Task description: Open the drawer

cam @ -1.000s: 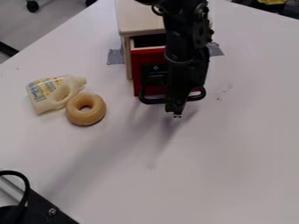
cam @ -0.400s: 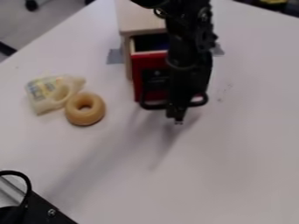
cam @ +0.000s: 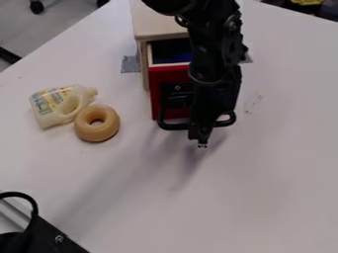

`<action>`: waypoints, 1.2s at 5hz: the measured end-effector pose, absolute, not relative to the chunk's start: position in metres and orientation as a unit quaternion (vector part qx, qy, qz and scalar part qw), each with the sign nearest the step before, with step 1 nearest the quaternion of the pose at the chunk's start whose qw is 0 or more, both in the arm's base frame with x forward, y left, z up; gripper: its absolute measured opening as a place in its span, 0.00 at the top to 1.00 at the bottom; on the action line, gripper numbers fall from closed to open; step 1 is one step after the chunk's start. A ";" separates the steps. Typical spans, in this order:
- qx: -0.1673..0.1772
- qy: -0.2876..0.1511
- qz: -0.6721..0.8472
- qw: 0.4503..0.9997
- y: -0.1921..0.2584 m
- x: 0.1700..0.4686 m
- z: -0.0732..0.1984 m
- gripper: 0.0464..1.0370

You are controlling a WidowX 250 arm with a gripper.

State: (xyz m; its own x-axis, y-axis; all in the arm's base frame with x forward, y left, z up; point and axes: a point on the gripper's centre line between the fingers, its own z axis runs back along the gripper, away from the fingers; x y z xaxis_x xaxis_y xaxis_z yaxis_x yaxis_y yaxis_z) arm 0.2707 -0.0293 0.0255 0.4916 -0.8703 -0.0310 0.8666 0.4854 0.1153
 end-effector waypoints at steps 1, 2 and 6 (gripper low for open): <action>0.056 -0.014 -0.504 0.862 -0.032 0.268 0.024 0.92; 0.051 -0.007 -0.506 0.861 -0.035 0.264 0.025 0.92; 0.047 -0.005 -0.512 0.858 -0.045 0.259 0.025 0.89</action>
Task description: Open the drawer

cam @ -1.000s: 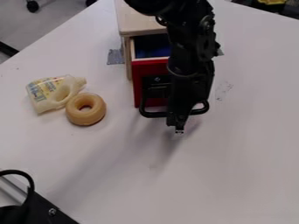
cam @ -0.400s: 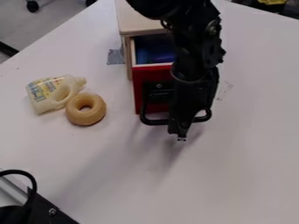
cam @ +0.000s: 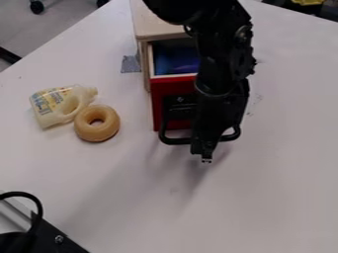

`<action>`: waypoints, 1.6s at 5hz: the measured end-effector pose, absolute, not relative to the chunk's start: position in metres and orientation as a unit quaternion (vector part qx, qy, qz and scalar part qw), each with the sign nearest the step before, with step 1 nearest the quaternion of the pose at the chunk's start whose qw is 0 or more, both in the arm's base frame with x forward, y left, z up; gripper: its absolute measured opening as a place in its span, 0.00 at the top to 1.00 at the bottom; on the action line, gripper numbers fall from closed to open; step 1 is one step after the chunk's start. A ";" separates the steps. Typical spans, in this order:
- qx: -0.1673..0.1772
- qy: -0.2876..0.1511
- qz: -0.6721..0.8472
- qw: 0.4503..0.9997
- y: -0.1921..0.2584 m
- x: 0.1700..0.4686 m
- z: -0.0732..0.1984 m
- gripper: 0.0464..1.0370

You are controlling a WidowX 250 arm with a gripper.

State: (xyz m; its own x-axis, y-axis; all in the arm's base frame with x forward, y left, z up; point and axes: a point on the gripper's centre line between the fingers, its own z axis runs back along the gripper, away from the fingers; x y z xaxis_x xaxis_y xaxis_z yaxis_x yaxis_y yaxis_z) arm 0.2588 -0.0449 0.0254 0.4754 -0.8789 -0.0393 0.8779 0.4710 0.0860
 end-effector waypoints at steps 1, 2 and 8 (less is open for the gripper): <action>0.043 0.000 -0.532 0.846 -0.055 0.255 0.025 0.67; 0.044 -0.003 -0.538 0.842 -0.057 0.255 0.025 0.35; 0.040 -0.042 -0.530 0.846 -0.060 0.248 0.096 0.04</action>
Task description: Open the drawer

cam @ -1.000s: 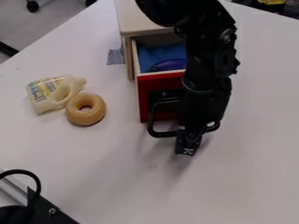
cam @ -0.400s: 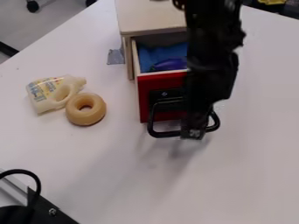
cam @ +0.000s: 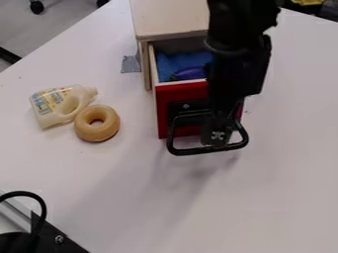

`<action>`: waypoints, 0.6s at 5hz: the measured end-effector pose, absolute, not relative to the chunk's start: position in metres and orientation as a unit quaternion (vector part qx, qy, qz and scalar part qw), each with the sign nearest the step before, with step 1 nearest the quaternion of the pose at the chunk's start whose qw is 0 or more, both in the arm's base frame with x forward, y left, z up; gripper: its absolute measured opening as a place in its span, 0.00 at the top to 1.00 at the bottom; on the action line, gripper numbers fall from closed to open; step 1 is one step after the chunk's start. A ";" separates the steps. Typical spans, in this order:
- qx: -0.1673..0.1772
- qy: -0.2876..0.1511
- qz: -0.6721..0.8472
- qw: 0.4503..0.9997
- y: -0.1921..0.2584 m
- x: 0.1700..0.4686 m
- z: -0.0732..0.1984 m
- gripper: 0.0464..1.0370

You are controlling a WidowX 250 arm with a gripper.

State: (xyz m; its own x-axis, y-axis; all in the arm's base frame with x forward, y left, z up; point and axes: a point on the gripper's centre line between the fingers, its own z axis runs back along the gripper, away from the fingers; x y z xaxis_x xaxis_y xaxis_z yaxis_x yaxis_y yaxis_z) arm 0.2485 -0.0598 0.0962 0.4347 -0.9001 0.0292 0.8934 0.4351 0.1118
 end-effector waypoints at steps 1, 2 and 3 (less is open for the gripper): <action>0.028 -0.028 -0.523 0.852 -0.059 0.237 0.104 0.04; 0.025 -0.031 -0.519 0.854 -0.058 0.228 0.116 0.04; 0.027 -0.042 -0.519 0.854 -0.056 0.222 0.124 0.04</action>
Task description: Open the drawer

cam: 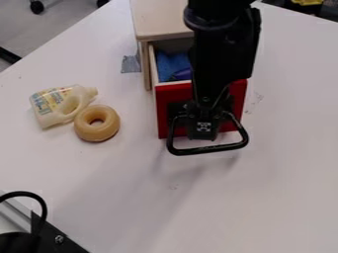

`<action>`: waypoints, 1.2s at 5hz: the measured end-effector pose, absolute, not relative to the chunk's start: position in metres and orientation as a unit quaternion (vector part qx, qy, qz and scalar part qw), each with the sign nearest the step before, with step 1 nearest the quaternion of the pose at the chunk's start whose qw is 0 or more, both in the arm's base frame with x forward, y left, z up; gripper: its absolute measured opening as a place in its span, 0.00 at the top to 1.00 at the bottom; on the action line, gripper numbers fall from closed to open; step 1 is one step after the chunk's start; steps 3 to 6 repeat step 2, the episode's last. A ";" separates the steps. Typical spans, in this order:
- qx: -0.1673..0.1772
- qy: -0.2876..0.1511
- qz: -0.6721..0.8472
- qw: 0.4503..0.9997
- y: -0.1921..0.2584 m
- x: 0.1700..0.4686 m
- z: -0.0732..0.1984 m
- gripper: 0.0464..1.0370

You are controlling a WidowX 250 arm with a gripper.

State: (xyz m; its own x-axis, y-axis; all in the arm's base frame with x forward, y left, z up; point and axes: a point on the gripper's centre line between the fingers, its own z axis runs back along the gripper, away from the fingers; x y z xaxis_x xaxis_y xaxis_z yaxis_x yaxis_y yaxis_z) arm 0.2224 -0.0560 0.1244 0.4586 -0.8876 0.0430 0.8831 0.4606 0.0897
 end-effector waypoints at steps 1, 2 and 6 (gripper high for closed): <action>0.030 -0.044 -0.512 0.857 -0.052 0.220 0.130 0.04; 0.030 -0.045 -0.512 0.857 -0.052 0.220 0.130 0.04; 0.030 -0.045 -0.512 0.857 -0.052 0.220 0.130 0.04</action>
